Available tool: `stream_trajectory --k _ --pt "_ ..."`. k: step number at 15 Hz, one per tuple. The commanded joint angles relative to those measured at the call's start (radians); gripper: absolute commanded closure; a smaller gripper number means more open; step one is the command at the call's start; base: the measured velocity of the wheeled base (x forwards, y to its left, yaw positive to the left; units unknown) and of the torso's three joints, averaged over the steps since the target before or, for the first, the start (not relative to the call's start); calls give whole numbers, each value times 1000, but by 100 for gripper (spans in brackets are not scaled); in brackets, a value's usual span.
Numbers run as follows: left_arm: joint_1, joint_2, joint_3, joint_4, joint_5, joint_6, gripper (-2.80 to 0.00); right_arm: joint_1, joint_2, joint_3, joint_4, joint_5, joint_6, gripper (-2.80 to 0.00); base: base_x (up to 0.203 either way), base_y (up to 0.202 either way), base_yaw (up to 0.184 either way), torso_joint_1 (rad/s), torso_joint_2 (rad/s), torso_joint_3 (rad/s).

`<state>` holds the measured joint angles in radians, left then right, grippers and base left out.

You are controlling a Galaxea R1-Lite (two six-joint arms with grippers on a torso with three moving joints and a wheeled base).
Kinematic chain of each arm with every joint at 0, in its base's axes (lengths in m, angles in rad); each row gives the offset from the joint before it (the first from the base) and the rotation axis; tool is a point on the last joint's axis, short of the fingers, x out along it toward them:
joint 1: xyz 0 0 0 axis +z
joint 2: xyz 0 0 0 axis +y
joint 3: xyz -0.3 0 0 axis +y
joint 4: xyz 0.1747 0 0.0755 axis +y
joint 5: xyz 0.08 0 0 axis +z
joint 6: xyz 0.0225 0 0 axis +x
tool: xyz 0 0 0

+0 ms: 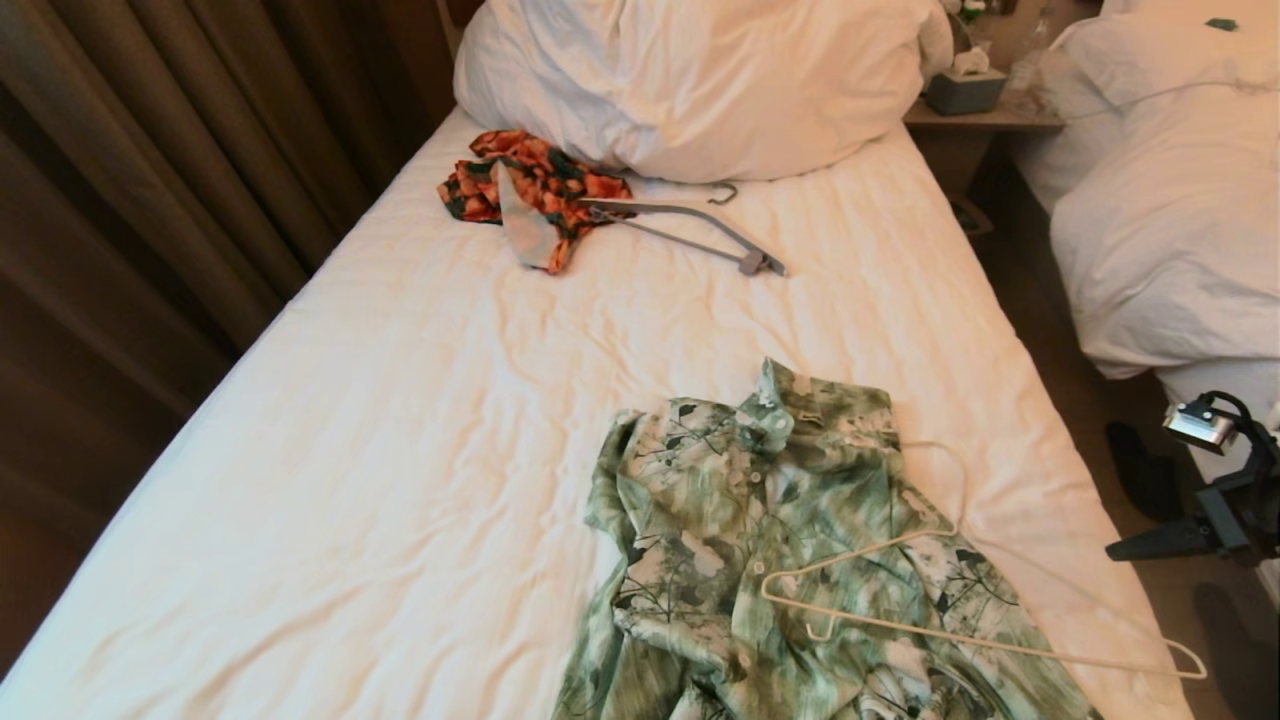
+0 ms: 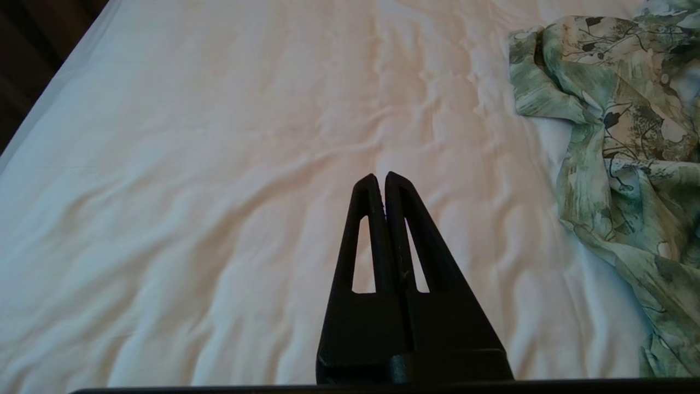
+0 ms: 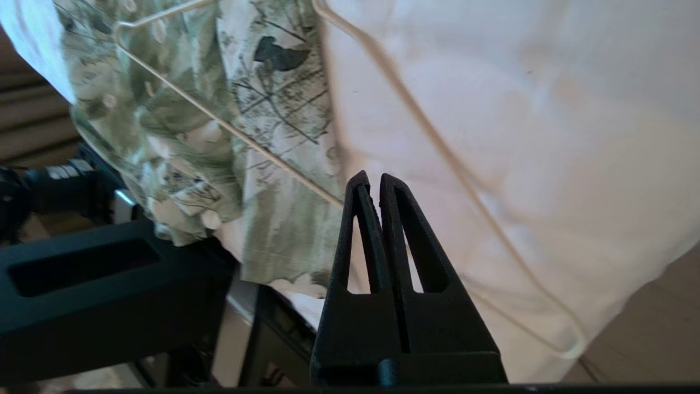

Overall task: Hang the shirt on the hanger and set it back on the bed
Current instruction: Lift the shirt and hanger

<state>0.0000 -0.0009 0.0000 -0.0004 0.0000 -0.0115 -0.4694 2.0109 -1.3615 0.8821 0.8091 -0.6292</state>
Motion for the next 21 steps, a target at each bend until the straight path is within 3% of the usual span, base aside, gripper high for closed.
stream_trajectory --k 1,3,4,8,12,14,15,17,21 --pt "0 1 0 -1 1 -1 0 0 46 -25 11 -18 -31 0 0 0 0 0 0 0" --pt "0 1 0 0 0 -1 0 0 76 -35 11 -50 -91 0 0 0 0 0 0 0" --pt "0 1 0 0 1 -1 0 -1 81 -37 11 -50 -123 -280 0 0 0 0 0 0" --pt "0 1 0 0 0 -1 0 6 98 -42 12 -48 -185 -280 0 0 0 0 0 0" --pt "0 1 0 0 0 -1 0 59 117 -41 12 38 -205 -280 0 0 0 0 0 0" --pt "0 1 0 -1 0 -1 0 84 120 -38 30 42 -232 -280 0 0 0 0 0 0" --pt "0 1 0 -1 0 -1 0 87 125 -29 42 42 -269 -280 0 0 0 0 0 0" --pt "0 1 0 0 0 -1 0 80 161 -13 85 42 -441 -280 0 0 0 0 0 0" --pt "0 1 0 0 0 -1 0 80 208 -8 100 42 -485 -280 0 0 0 0 0 0"
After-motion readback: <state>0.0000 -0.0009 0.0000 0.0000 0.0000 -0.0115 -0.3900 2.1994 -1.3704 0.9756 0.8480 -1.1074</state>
